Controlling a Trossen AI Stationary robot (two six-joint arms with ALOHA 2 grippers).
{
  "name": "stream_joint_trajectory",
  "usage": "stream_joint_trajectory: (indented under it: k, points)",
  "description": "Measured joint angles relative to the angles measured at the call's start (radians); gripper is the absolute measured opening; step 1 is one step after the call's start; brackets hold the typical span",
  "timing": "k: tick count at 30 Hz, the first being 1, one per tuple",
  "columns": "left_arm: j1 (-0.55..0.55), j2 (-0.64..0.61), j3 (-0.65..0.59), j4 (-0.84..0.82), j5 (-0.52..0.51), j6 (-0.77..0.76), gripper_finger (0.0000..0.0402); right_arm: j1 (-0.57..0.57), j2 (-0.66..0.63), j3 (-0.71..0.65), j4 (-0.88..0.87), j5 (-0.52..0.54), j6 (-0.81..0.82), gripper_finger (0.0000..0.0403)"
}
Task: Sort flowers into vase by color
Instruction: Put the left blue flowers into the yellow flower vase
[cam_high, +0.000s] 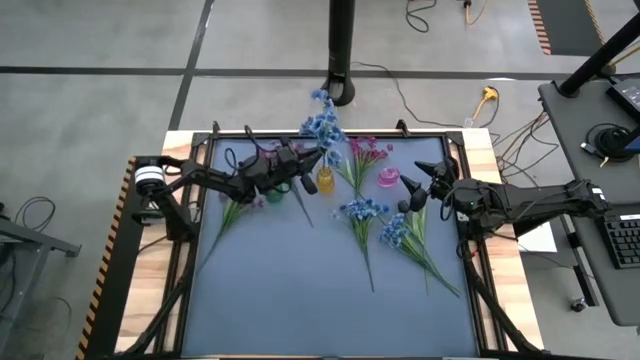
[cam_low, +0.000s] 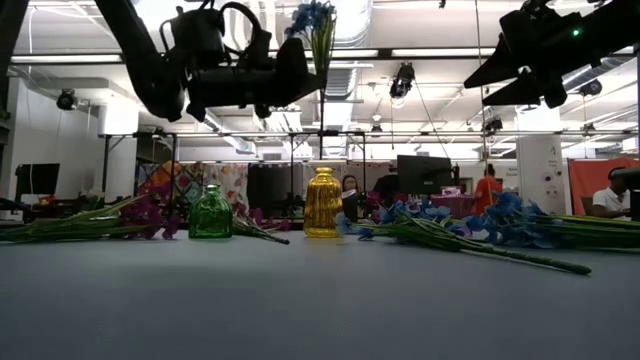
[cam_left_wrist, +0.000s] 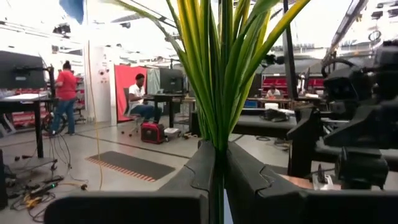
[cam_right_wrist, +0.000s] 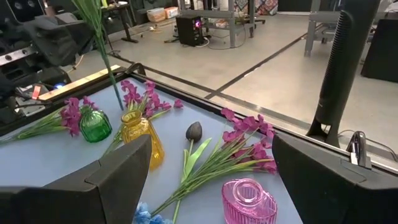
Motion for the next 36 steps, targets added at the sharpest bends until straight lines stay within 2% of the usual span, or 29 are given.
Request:
stream_joint_trajectory:
  k: [6,17,28,36]
  points:
    - [0.021,0.000,-0.001,0.000,0.042,0.010,0.0006,0.000,0.000,0.000,0.002,0.000,0.000,0.0325]
    - [0.022,0.000,0.001,0.001,0.046,-0.010,0.0006,0.000,0.000,0.000,0.019,0.001,-0.003,0.0325]
    - [0.022,0.142,0.002,0.216,0.045,-0.037,0.0006,0.000,0.000,0.000,0.018,0.001,-0.004,0.0325]
    - [0.022,0.171,0.002,0.229,0.044,-0.045,0.0006,0.000,0.000,0.000,0.017,0.000,-0.013,0.0325]
